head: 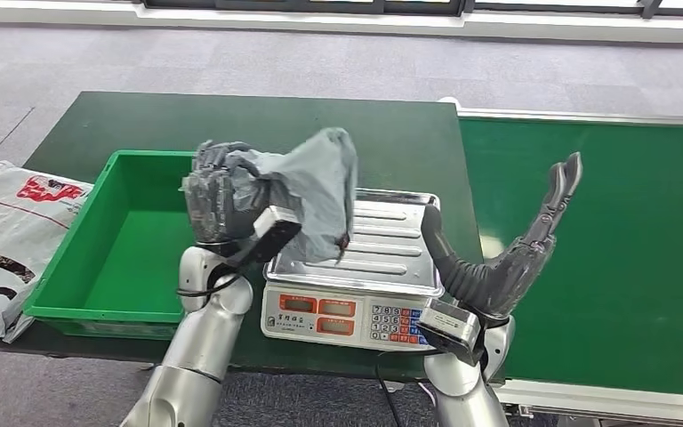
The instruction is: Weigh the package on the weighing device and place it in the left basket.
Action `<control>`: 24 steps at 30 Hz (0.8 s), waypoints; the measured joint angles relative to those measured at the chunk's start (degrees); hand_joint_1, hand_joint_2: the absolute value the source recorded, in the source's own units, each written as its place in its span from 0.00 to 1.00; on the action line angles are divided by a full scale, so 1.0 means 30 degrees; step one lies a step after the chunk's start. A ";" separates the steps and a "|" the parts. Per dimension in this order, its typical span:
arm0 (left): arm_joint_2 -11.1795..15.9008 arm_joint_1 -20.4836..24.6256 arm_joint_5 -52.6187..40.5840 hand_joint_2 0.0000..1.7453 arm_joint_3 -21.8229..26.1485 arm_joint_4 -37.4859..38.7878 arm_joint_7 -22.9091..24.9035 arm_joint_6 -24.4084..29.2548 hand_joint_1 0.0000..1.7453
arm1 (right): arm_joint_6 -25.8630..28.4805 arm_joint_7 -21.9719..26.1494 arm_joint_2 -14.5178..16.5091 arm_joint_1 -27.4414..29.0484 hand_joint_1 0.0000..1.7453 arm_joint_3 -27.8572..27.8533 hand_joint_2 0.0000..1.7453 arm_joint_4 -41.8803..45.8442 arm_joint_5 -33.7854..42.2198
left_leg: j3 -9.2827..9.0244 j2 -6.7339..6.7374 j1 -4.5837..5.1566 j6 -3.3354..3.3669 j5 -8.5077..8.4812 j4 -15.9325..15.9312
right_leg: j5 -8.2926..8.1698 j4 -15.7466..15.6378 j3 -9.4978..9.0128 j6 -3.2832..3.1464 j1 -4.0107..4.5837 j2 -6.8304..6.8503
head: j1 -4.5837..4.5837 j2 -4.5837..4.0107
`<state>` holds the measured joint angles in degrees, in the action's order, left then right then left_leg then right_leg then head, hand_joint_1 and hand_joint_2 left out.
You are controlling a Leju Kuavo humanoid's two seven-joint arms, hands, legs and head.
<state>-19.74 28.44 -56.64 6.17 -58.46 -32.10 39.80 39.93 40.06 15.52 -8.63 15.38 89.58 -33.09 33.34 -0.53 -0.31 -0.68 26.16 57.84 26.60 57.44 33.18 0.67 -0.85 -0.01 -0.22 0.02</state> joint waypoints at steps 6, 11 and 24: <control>0.0002 0.0227 0.0295 1.00 0.4361 -0.2382 -0.2468 0.0015 1.00 | 0.0000 -0.0004 0.0000 0.0023 0.00 -0.0109 1.00 0.0027 0.0328 | 0.0001 0.0025 -0.0012 -0.0016 -0.0012 0.0000 | -0.0012 0.0019 0.0020 -0.0018 0.0007 -0.0022 | 0.0002 0.0000; 0.0002 0.0515 0.0018 1.00 0.6087 -0.3797 -0.2590 0.0015 1.00 | 0.0000 0.0000 0.0000 0.0027 0.00 -0.0120 1.00 0.0027 0.0384 | 0.0002 0.0036 -0.0010 -0.0016 -0.0012 0.0001 | -0.0018 0.0019 0.0024 -0.0022 0.0005 -0.0033 | 0.0002 0.0000; 0.0000 0.2366 -0.5364 1.00 0.8831 -0.4572 -0.2399 0.0015 1.00 | 0.0000 -0.0002 0.0000 0.0035 0.00 -0.0120 1.00 0.0035 0.0479 | 0.0003 0.0037 -0.0013 -0.0031 -0.0023 0.0001 | -0.0029 0.0021 0.0031 -0.0035 0.0010 -0.0035 | 0.0002 0.0000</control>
<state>-19.74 35.54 -72.73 32.66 -72.18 -39.29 39.85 39.93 40.06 15.52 -8.53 15.02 89.68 -31.65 33.35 -0.42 -0.35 -0.77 26.09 57.85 26.51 57.50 33.27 0.57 -0.82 -0.11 -0.22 0.02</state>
